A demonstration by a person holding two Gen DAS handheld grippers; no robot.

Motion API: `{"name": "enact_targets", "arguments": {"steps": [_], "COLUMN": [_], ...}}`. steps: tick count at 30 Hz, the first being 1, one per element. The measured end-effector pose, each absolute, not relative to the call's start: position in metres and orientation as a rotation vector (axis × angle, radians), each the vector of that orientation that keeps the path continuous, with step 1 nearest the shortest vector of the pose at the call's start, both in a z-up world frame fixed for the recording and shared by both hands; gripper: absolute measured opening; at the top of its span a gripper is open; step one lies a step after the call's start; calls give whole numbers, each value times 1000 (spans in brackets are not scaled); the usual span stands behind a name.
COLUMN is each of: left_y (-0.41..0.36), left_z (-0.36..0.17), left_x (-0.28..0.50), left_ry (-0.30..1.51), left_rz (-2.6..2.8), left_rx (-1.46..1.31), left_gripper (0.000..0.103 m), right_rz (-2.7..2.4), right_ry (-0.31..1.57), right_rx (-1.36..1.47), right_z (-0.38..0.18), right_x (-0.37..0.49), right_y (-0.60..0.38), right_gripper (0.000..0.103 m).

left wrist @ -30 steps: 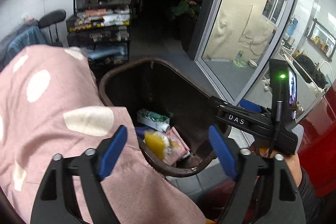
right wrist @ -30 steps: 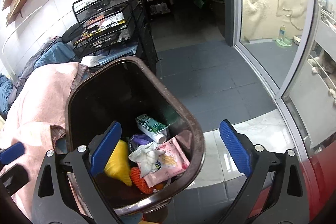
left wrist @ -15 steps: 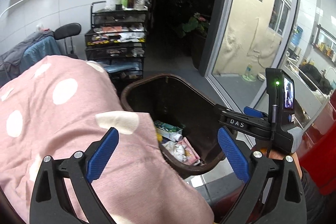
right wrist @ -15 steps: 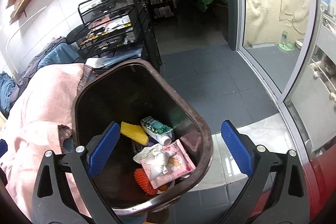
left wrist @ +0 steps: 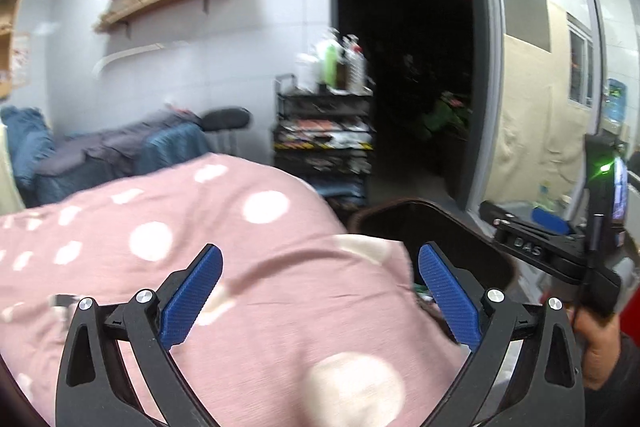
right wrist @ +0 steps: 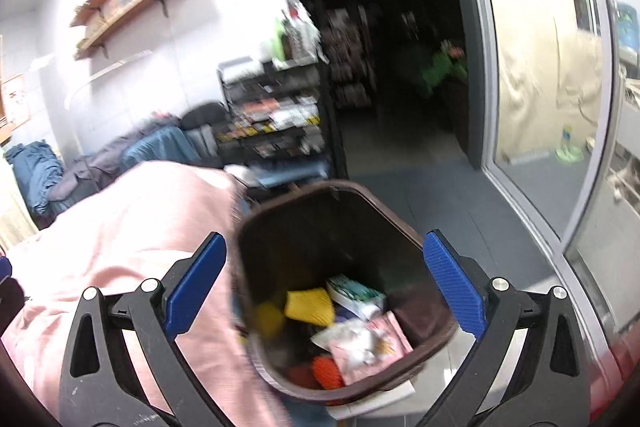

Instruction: Collect trash

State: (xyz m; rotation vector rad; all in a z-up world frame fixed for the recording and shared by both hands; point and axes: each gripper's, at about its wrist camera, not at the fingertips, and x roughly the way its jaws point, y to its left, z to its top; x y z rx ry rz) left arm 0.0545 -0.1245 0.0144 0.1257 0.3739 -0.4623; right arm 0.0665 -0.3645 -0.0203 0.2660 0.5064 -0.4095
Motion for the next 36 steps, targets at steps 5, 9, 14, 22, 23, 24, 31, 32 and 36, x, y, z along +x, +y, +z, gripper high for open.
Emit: {"name": "enact_targets", "arguments": {"steps": [5, 9, 14, 22, 23, 24, 31, 32, 36], "left_y": [-97, -75, -57, -37, -36, -35, -28, -28, -29], "left_z": [18, 19, 19, 22, 22, 21, 19, 19, 20], "left_x": [40, 31, 13, -6, -7, -7, -9, -9, -11], "left_ry": [318, 300, 244, 179, 177, 177, 169, 166, 156], "left_rz": [-347, -280, -223, -162, -160, -160, -137, -134, -131], "left_rx": [95, 39, 12, -23, -23, -27, -41, -40, -32], "left_gripper": [98, 97, 98, 98, 98, 98, 98, 98, 98], "right_rz": [-347, -305, -236, -161, -155, -152, -144, -143, -142], "right_ry": [418, 332, 281, 218, 207, 195, 160, 161, 160], "right_rx": [162, 91, 87, 75, 63, 51, 34, 34, 44], "right_z": [-8, -1, 6, 17, 19, 19, 24, 24, 27], "right_x": [54, 35, 21, 5, 3, 2, -3, -3, -4], "right_y": [-319, -287, -267, -237, -234, -231, -224, -223, -224], "right_gripper": [97, 97, 97, 98, 98, 97, 97, 98, 98]}}
